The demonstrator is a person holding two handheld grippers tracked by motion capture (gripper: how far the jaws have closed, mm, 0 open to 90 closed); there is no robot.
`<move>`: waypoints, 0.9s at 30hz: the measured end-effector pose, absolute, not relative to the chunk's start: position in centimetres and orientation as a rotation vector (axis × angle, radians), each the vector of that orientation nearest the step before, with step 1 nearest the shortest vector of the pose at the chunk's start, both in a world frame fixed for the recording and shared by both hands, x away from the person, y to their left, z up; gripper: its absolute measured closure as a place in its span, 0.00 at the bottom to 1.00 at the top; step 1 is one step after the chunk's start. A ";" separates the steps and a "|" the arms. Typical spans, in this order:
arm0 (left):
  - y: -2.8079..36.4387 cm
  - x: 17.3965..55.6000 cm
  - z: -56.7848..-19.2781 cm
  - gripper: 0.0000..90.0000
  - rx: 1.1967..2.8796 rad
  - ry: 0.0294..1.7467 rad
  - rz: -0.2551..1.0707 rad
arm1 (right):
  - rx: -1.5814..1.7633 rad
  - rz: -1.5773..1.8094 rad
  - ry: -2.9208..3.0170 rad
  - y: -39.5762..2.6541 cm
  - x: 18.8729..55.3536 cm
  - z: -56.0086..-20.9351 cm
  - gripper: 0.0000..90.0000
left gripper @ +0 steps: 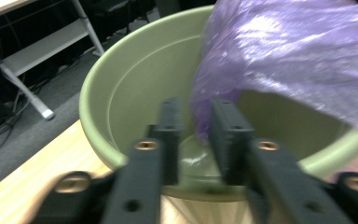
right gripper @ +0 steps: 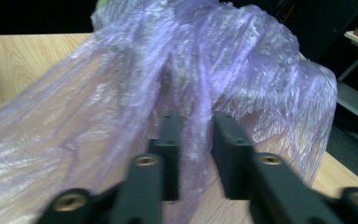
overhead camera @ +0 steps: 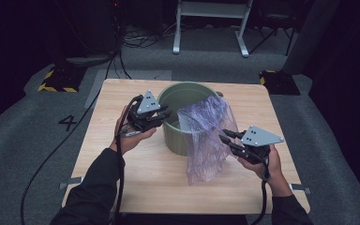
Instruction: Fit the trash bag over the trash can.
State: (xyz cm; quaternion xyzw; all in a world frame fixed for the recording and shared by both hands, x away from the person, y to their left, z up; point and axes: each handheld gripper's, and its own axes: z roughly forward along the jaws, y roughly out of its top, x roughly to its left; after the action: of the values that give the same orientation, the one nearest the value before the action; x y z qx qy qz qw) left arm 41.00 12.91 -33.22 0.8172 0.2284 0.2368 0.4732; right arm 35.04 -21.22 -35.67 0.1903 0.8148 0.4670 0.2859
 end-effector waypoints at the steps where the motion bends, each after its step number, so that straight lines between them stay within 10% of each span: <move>1: 12.9 40.8 -33.2 0.64 2.000 0.558 0.582 | 0.506 1.247 2.168 -21.1 35.0 -35.6 0.94; 7: 12.2 38.4 -32.7 0.25 1.980 0.456 0.493 | 0.508 1.287 2.130 -20.7 35.3 -34.5 0.99; 18: 8.5 35.6 -34.0 0.18 2.041 0.359 0.502 | 0.465 1.276 2.152 -19.0 36.3 -33.2 0.99; 27: 7.8 36.5 -34.3 0.76 2.057 0.370 0.594 | 0.444 1.306 2.147 -18.8 36.2 -33.0 0.93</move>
State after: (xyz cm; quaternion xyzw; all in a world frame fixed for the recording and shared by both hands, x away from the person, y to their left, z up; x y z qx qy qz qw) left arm 36.53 7.77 -34.26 0.8377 0.1508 0.2418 0.4659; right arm 36.15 -18.85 -32.99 0.1666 0.8049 0.4896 0.2908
